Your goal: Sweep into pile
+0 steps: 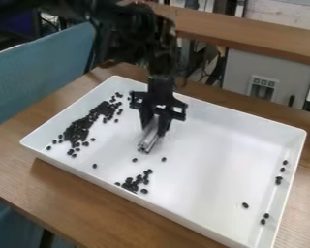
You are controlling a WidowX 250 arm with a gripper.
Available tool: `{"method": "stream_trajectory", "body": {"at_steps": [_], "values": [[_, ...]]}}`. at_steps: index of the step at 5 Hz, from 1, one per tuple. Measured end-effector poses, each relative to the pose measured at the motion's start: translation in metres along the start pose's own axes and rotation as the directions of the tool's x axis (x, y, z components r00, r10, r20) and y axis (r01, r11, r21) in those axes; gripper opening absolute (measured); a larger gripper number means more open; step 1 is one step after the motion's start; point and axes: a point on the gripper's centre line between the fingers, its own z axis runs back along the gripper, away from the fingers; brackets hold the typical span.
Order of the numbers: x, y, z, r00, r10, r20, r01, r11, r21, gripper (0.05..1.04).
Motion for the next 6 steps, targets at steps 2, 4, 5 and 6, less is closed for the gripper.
{"method": "stream_trajectory", "body": {"at_steps": [2,4,5,6], "values": [[-0.002,0.001,-0.004,1.0,-0.003,-0.011,0.003,1.0,-0.016,0.781],[-0.012,-0.014,0.047,1.0,0.017,0.007,-0.017,0.994,0.107,1.002],[-0.044,-0.047,0.091,1.0,0.001,0.03,-0.005,0.989,0.145,1.0],[-0.085,-0.075,0.112,0.998,-0.051,0.029,0.047,0.991,0.127,1.0]]}}
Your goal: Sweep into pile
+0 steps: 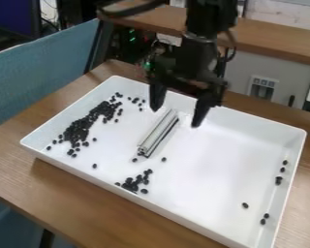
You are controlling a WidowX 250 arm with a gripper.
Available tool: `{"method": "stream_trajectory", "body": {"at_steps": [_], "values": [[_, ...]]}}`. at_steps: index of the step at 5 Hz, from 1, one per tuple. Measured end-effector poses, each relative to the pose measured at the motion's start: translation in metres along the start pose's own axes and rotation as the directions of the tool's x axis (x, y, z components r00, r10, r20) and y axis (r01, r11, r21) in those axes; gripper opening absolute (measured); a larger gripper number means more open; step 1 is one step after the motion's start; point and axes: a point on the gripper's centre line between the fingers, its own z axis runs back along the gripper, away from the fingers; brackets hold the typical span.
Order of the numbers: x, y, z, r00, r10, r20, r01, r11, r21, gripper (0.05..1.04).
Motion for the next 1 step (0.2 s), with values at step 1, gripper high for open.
{"method": "stream_trajectory", "body": {"at_steps": [1], "values": [[-0.0338,-0.0396,0.0251,0.99,-0.118,0.08,0.121,0.992,-0.024,1.0]]}}
